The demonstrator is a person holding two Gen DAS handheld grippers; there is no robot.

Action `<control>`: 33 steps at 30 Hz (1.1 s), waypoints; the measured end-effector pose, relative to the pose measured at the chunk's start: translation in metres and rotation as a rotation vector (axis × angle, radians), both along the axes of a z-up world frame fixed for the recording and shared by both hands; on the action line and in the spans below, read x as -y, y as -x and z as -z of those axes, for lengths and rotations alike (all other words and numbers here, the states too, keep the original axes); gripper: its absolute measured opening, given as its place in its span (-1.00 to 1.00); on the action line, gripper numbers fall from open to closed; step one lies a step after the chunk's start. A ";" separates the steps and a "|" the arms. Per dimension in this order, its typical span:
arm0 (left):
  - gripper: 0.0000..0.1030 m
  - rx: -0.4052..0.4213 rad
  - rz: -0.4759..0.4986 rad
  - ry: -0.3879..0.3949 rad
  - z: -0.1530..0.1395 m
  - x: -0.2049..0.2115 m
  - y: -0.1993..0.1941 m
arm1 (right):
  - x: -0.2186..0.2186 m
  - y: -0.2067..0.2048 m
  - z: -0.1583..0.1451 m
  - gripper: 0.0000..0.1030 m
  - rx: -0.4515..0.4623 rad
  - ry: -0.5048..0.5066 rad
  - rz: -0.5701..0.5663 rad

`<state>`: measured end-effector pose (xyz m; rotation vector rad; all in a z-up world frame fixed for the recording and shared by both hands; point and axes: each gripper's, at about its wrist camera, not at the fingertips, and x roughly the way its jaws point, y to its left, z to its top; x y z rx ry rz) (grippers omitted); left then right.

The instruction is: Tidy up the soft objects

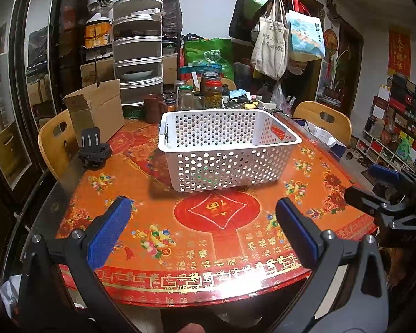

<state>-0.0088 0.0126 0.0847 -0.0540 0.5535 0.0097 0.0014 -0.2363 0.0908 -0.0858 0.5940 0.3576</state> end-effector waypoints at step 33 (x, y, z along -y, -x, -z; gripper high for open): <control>1.00 -0.008 0.005 0.000 0.007 0.004 0.000 | 0.000 0.000 0.000 0.99 -0.001 0.001 0.000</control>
